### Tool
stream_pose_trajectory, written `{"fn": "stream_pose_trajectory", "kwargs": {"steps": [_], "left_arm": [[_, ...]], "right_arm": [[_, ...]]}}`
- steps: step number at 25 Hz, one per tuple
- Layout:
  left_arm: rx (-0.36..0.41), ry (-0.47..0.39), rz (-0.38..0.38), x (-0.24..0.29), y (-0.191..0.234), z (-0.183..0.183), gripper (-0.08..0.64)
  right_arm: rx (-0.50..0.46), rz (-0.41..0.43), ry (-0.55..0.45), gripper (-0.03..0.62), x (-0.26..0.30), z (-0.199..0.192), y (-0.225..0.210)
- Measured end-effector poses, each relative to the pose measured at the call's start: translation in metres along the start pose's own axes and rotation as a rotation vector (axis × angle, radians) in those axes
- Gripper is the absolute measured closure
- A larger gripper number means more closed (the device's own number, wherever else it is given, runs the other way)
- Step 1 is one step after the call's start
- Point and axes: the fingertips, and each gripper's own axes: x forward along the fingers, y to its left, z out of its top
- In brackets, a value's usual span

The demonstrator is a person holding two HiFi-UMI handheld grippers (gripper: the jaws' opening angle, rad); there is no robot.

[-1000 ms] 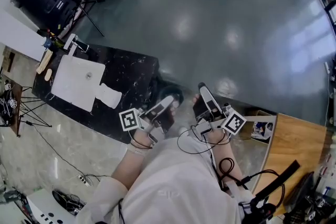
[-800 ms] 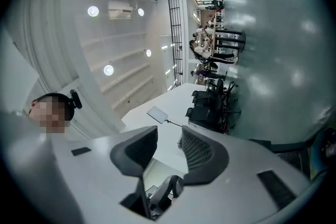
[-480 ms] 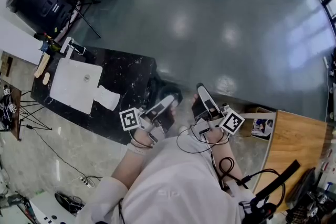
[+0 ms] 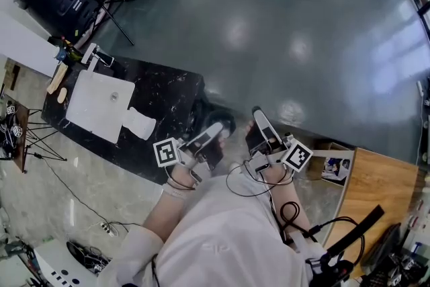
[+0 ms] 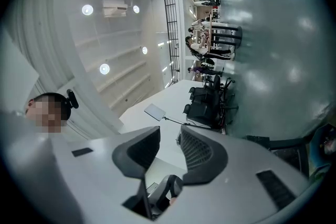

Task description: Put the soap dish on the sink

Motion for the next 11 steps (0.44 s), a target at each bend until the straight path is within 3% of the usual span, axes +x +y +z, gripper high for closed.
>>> {"fn": "stream_pose_trajectory", "kwargs": {"steps": [11], "left_arm": [[-0.007,-0.012,0.018,0.0043,0.0034,0.0028,0.554]], "right_arm": [[0.007,-0.009,0.009,0.463,0.0030,0.0067,-0.0039]]}}
